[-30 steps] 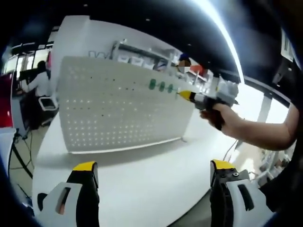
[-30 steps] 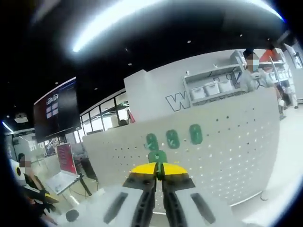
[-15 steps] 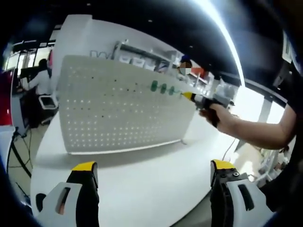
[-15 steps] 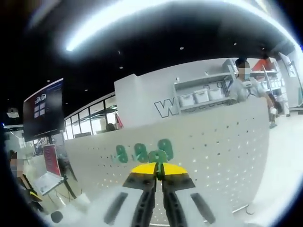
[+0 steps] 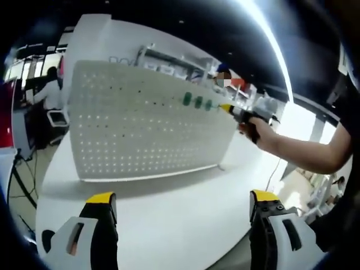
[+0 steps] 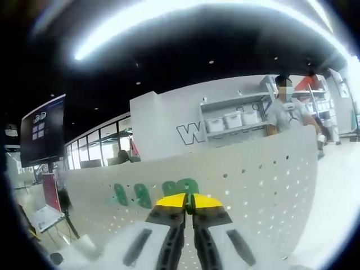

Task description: Insert the hook assembly into the mounting plate slot until the hook locks in place.

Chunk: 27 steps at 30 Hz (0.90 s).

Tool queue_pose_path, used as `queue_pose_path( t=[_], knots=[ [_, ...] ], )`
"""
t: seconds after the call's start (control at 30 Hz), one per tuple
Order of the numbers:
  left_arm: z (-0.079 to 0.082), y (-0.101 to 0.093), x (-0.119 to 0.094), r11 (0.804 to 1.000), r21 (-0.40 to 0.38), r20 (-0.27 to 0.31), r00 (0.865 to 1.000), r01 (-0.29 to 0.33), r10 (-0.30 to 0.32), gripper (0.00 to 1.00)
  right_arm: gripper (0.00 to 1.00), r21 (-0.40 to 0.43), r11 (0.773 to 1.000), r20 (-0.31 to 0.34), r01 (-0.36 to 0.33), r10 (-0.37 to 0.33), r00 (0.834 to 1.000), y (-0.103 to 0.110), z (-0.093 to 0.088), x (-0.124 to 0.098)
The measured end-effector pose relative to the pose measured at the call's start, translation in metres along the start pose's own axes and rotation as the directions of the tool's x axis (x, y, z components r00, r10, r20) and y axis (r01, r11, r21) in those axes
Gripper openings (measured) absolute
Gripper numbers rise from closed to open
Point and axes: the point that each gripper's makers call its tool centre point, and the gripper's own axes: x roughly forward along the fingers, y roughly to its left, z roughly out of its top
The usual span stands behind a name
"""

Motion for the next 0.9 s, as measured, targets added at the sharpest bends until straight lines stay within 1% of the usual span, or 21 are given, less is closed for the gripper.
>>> queue_pose_path(
  t=[0.23,0.43,0.53,0.77,0.9],
  knots=[
    [-0.003,0.004,-0.001,1.000,-0.004,-0.018,1.000,-0.009,0.009,0.99,0.01,-0.002,1.000,0.012,0.026,-0.026,1.000,-0.011,-0.001,0.010],
    [-0.003,0.006,-0.001,1.000,-0.006,-0.022,1.000,-0.013,0.013,0.98,0.01,-0.005,0.999,0.041,0.043,-0.042,0.998,-0.016,0.005,0.013],
    [-0.002,0.005,0.001,1.000,-0.017,-0.020,1.000,-0.005,0.005,0.97,0.01,-0.027,0.999,0.040,0.038,-0.037,0.999,-0.015,0.005,0.015],
    [-0.003,0.000,0.005,1.000,-0.017,-0.027,1.000,0.006,-0.006,0.96,0.01,-0.017,0.999,0.039,0.050,-0.050,0.998,-0.019,0.001,0.015],
    [-0.003,0.002,0.004,1.000,-0.014,-0.031,1.000,-0.003,0.003,0.96,0.01,-0.018,0.999,0.038,0.045,-0.044,0.998,-0.020,0.000,0.017]
  ],
)
